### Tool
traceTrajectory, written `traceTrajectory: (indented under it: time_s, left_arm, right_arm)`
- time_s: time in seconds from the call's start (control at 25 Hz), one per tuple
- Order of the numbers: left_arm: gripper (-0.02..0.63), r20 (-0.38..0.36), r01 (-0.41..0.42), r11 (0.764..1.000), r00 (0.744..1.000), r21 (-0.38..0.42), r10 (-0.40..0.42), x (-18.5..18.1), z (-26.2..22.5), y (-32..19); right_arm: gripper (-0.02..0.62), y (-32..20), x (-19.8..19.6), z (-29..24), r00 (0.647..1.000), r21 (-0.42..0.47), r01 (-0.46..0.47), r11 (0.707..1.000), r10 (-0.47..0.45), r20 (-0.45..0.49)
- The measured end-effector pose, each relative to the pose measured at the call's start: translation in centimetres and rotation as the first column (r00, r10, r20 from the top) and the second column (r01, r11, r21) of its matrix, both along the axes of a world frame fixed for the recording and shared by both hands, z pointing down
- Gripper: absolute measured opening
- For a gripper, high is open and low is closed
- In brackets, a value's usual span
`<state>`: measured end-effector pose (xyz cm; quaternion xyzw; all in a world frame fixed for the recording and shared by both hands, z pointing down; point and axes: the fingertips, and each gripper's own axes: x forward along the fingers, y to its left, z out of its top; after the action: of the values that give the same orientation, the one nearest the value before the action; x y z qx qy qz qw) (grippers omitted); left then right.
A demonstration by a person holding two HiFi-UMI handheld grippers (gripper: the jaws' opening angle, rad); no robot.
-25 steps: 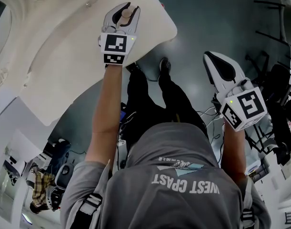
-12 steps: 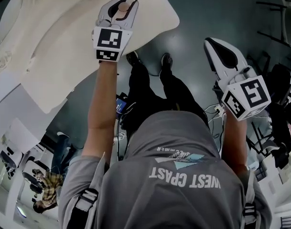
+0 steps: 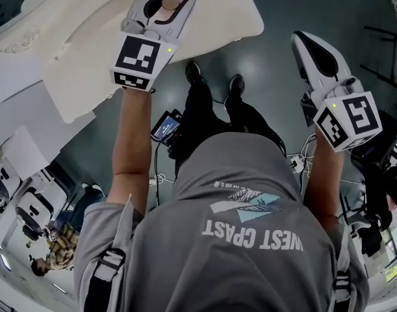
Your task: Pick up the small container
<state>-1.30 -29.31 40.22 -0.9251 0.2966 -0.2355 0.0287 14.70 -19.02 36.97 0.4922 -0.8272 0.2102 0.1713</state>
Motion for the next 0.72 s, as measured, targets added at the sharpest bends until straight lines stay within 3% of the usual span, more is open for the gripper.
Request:
traceTrajectory:
  time_s: [0.52,0.72]
  left_arm:
    - [0.097,0.016,-0.01,0.991,1.0,0.133,0.007,-2.3,-12.2,5.9]
    - [0.096,0.018,-0.006,0.99,1.0,0.14,0.003,-3.0,-15.5,8.3]
  right_arm:
    - [0.002,0.1,-1.4,-6.9,0.997,0.149,0.08,0.986,-0.082,0.007]
    - [0.002,0.3,-2.1,-9.4,0.993,0.206,0.114,0.972,-0.119,0.012]
